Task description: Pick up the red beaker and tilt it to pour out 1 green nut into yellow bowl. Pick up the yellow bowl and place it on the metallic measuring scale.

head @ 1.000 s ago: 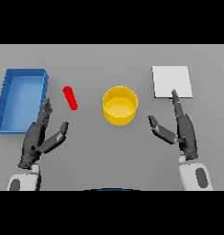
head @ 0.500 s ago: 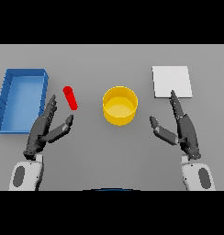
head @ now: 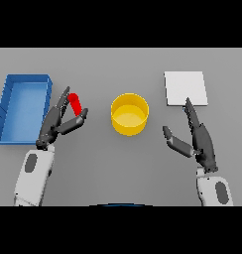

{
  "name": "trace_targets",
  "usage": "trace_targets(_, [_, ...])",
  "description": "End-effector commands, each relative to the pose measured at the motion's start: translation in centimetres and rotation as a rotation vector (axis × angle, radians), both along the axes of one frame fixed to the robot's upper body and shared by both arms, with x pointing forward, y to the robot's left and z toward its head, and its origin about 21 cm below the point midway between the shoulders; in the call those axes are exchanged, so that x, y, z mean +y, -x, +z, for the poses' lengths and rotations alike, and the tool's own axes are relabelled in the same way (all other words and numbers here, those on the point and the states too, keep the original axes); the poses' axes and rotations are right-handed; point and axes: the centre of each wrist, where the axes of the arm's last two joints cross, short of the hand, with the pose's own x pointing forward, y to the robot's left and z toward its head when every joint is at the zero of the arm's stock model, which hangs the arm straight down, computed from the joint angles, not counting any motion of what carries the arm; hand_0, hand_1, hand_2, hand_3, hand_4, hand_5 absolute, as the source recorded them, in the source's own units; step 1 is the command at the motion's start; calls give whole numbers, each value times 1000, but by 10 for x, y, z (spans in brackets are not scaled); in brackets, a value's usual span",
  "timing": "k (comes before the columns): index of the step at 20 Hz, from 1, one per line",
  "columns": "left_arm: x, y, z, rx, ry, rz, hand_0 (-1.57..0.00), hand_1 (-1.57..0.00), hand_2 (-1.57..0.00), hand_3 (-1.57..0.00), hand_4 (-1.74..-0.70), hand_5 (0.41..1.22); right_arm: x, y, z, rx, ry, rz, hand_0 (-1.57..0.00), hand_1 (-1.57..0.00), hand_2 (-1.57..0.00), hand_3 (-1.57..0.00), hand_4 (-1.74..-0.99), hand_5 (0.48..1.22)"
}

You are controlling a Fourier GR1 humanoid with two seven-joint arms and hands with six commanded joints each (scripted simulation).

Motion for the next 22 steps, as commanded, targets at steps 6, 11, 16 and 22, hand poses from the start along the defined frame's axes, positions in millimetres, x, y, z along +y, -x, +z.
trace_targets(6, [-10,-25,-1,13,-52,5,1,1,1,1,-1196,664,0,3,-1,4,-19,1,1,1,1,1,-1233,634])
trace_targets(11, [-14,-41,-7,16,-32,23,1,1,1,1,-1228,687,-3,4,3,6,-15,-8,1,1,1,1,-1242,642])
trace_targets(16, [-18,-47,-20,-16,74,39,-4,-7,-54,-37,-1328,738,-3,1,4,6,-22,-13,1,1,1,1,-1244,644])
trace_targets(22, [-37,-53,-26,-41,-2,94,-918,-941,-989,-984,-1558,1043,-3,2,0,20,-27,-15,1,1,1,1,-1239,648])
